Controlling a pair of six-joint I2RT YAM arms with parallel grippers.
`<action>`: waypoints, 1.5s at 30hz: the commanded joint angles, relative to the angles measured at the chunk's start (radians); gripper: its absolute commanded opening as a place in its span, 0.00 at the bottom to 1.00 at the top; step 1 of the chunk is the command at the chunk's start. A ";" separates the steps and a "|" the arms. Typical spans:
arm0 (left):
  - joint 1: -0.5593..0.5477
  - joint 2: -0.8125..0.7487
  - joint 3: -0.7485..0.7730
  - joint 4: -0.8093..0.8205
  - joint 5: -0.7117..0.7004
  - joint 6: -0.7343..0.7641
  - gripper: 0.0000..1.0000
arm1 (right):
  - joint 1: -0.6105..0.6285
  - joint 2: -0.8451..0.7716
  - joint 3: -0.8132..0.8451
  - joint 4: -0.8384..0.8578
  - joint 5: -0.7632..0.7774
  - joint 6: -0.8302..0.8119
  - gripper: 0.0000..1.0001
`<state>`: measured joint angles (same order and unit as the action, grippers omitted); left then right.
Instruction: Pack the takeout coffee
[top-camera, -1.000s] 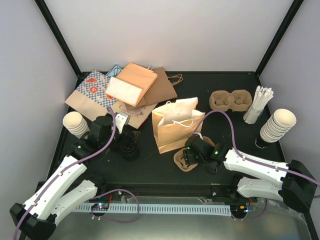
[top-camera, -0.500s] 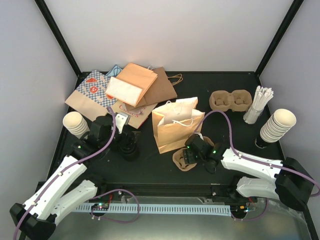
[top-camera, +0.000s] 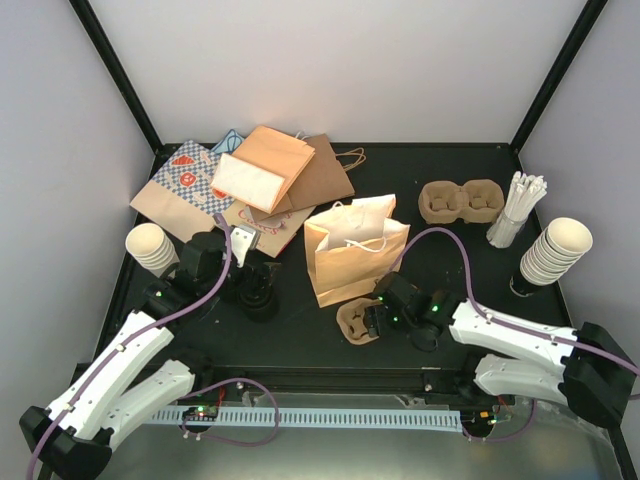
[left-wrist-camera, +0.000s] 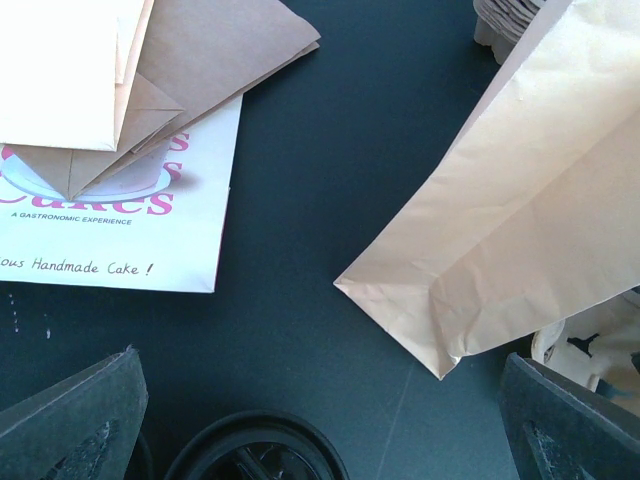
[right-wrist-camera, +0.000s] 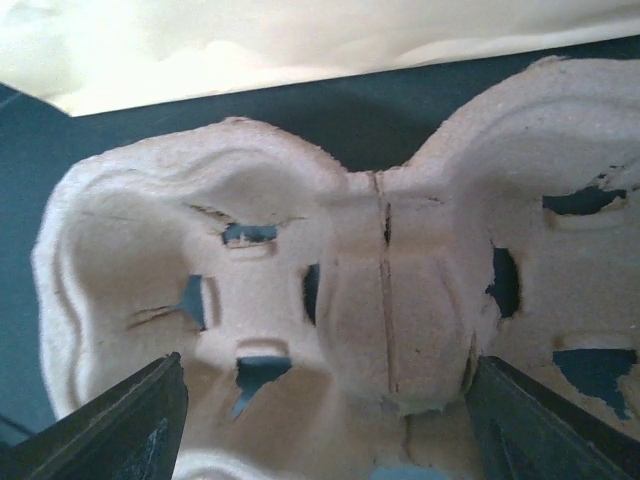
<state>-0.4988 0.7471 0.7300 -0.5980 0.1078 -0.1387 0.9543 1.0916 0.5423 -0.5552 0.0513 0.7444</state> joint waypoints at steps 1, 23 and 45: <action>0.003 -0.001 0.001 0.004 -0.010 0.008 0.99 | 0.017 -0.032 0.047 -0.029 -0.053 0.028 0.79; 0.004 0.000 0.002 0.003 -0.011 0.008 0.99 | 0.018 0.161 0.152 -0.138 0.123 -0.139 0.87; 0.004 0.003 0.001 0.000 -0.016 0.009 0.99 | 0.022 0.274 0.131 -0.008 0.130 -0.136 0.61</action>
<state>-0.4988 0.7475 0.7300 -0.5980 0.1013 -0.1387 0.9695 1.3773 0.6796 -0.5934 0.1699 0.6041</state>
